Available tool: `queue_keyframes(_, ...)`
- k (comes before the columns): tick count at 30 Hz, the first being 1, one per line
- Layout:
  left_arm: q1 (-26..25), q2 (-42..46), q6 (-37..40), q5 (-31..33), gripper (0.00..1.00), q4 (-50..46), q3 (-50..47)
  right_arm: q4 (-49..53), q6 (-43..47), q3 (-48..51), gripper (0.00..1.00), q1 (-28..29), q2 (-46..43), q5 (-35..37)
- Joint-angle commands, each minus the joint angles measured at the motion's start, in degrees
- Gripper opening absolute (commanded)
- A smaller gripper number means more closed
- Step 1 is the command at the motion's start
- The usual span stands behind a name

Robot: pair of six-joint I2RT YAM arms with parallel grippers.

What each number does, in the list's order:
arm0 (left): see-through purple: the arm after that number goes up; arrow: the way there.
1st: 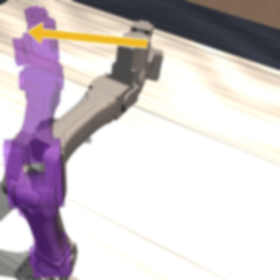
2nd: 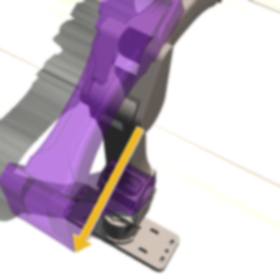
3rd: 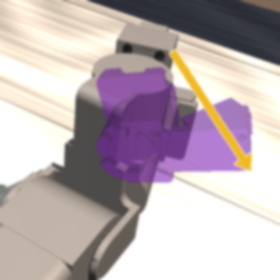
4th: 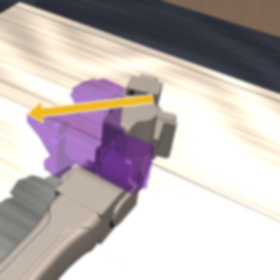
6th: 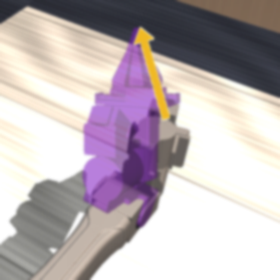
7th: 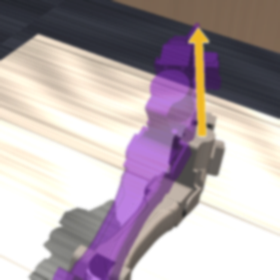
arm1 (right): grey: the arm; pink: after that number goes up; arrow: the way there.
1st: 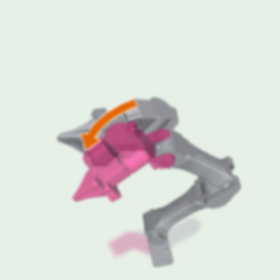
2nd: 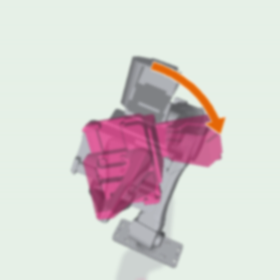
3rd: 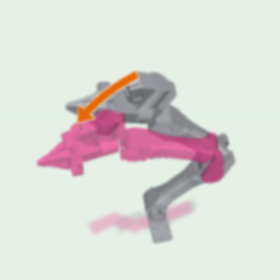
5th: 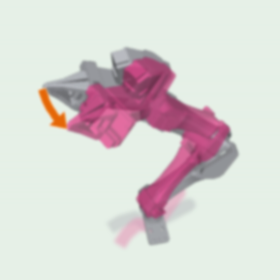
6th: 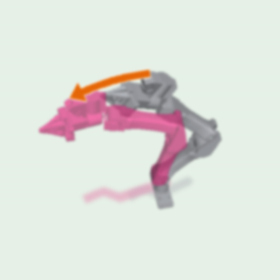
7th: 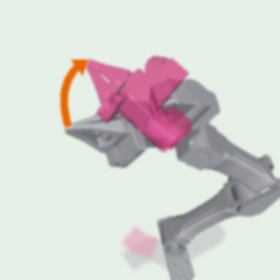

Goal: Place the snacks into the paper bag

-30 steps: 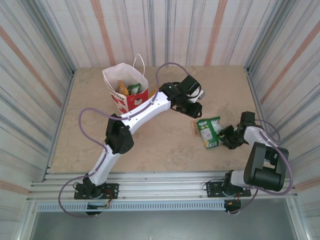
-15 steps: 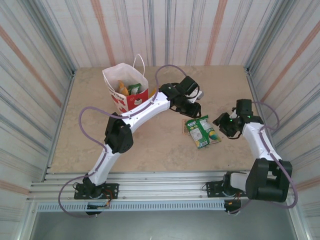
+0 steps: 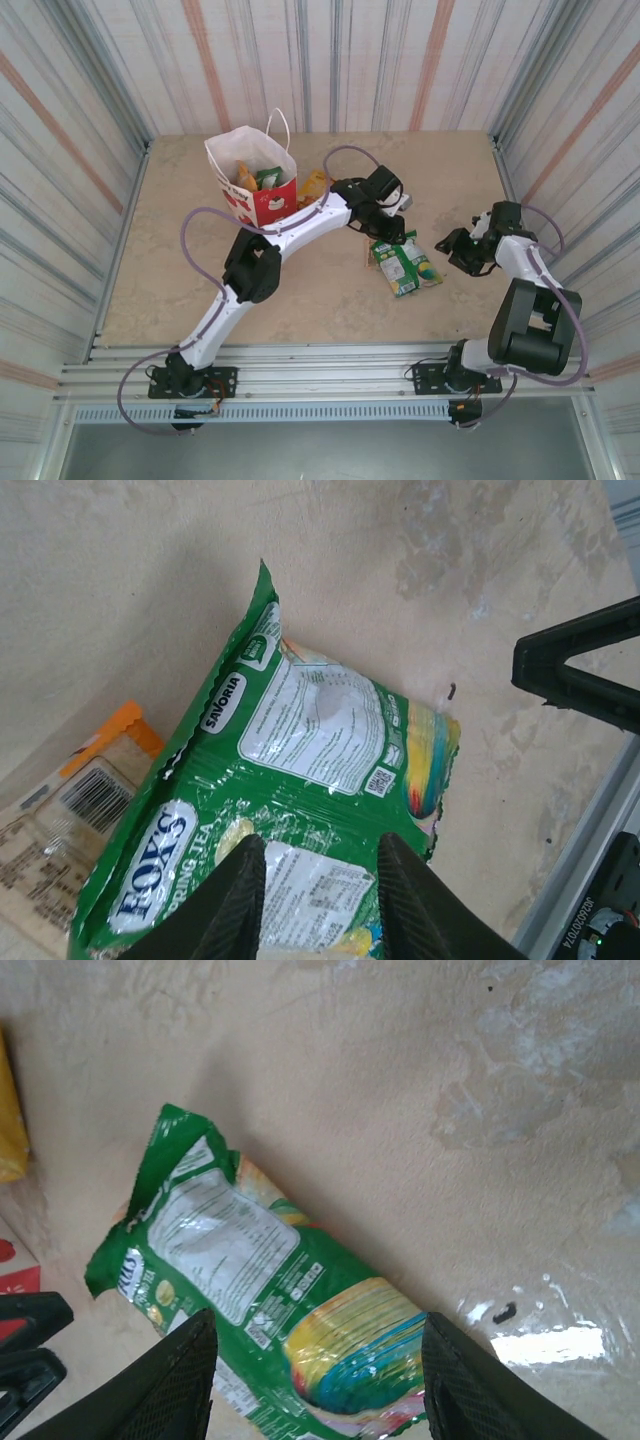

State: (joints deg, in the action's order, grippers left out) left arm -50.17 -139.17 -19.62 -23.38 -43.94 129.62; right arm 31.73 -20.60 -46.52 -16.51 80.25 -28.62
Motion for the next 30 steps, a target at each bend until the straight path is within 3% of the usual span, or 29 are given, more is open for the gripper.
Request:
queue_keyframes(1,-0.49,-1.4,-0.66,-3.13,0.33,2.1,1.91,-0.31,4.63,-2.55,0.56,-0.8,2.66,-3.06)
queue_keyframes(11,-0.69,-3.57,-0.26,-1.47,0.3,0.39,2.01,-0.4,6.18,-6.74,0.55,1.65,11.29,-5.65)
queue_keyframes(15,-0.03,-3.06,0.52,-1.15,0.4,0.1,1.95,-0.34,5.53,-6.22,0.55,3.08,11.05,-4.18)
queue_keyframes(22,1.83,-1.58,4.35,0.26,0.51,1.37,2.08,2.75,6.69,-5.68,0.55,6.14,8.77,-0.31)
queue_keyframes(30,3.53,-2.79,9.9,-0.29,0.55,0.09,1.99,8.02,6.75,-6.54,0.55,8.92,1.72,2.78)
